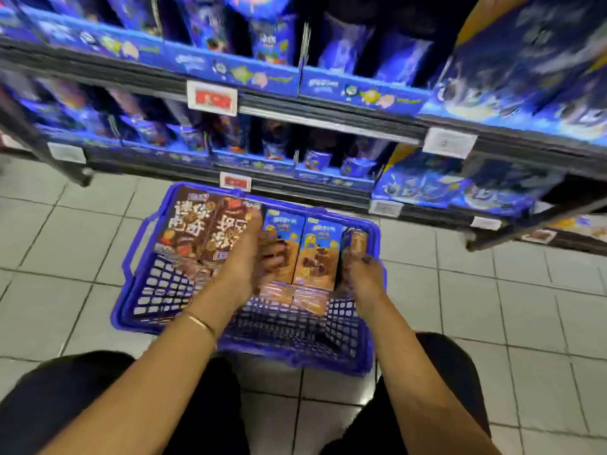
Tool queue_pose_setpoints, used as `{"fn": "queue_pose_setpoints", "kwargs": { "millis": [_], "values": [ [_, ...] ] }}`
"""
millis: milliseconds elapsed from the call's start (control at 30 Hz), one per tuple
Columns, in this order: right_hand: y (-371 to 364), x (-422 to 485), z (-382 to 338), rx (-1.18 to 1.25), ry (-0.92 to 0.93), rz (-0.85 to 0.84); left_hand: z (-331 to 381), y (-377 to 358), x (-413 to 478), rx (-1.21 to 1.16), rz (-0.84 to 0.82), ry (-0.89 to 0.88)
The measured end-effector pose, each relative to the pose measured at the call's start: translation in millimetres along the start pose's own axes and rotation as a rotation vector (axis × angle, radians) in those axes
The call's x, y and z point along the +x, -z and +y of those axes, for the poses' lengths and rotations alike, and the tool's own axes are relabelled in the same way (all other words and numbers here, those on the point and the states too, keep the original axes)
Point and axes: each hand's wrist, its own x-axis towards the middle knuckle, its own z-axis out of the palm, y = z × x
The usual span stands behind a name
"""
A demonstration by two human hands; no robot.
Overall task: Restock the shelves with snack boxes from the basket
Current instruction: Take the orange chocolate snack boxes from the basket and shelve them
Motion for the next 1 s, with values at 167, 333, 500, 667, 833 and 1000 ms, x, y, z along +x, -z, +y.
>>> {"fn": "queue_pose_setpoints", "kwargs": {
  "millis": [167, 333, 500, 667, 833, 1000],
  "values": [
    [3, 41, 22, -0.271, 0.392, 0.165, -21, -5, 37, -0.014, 0.000, -0.094],
    [1, 29, 34, -0.537, 0.516, 0.061, -18, -10, 9, -0.070, -0.017, -0.057],
    [-10, 27, 55, -0.743, 0.622, 0.169, -20, -4, 2, 0.037, 0.016, -0.088],
    [-16, 31, 64, -0.785, 0.620, 0.168, -21, -1, -7, 0.106, 0.066, -0.130],
    [-7, 19, 53, -0.495, 0.651, 0.330, -20, 0, -10, 0.144, 0.062, -0.142],
    [11, 1, 30, -0.149, 0.794, 0.298, -17, 7, -7, 0.150, 0.034, -0.176]
  ]
}}
